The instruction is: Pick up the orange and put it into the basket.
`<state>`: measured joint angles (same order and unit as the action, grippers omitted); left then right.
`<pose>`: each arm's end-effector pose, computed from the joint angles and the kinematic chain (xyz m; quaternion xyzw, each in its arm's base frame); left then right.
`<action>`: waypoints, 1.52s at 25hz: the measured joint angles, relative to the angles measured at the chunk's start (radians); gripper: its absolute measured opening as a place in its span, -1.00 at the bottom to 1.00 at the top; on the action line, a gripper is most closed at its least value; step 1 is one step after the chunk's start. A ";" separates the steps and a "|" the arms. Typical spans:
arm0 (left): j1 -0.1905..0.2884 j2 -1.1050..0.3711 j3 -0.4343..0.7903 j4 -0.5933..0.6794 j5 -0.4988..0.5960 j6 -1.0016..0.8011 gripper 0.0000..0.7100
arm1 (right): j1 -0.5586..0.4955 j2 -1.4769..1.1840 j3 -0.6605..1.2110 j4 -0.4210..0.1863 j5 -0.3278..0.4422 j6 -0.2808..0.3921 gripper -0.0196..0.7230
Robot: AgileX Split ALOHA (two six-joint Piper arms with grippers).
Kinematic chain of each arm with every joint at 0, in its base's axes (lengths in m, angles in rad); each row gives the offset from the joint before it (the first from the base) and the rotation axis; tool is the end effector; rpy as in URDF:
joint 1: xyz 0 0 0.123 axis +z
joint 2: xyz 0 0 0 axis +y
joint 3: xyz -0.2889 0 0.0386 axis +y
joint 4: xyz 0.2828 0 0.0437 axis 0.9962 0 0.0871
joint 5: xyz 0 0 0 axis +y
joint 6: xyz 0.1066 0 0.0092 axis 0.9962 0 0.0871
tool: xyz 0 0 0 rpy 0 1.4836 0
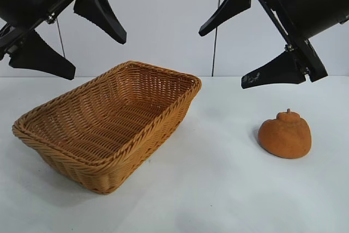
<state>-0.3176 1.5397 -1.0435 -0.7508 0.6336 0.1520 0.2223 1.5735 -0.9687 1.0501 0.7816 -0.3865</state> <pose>0.3282 -0.1534 0.2399 -0.0134 0.9266 -0.3058 0.2183 0.3213 0.1397 0.2168 0.0337 0.9092 0.3871 0.1494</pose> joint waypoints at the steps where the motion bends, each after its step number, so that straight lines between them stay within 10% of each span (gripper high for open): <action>1: 0.000 0.000 0.000 0.000 0.000 0.000 0.78 | 0.000 0.000 0.000 0.000 0.000 0.000 0.75; 27: 0.000 0.000 0.000 0.000 0.000 0.000 0.78 | 0.000 0.000 0.000 0.000 -0.001 0.000 0.75; 38: 0.114 -0.059 0.000 0.061 0.151 -0.077 0.78 | 0.000 0.000 0.000 0.000 -0.003 0.000 0.75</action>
<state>-0.2039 1.4808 -1.0435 -0.6902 0.7844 0.0749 0.2223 1.5735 -0.9687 1.0501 0.7782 -0.3865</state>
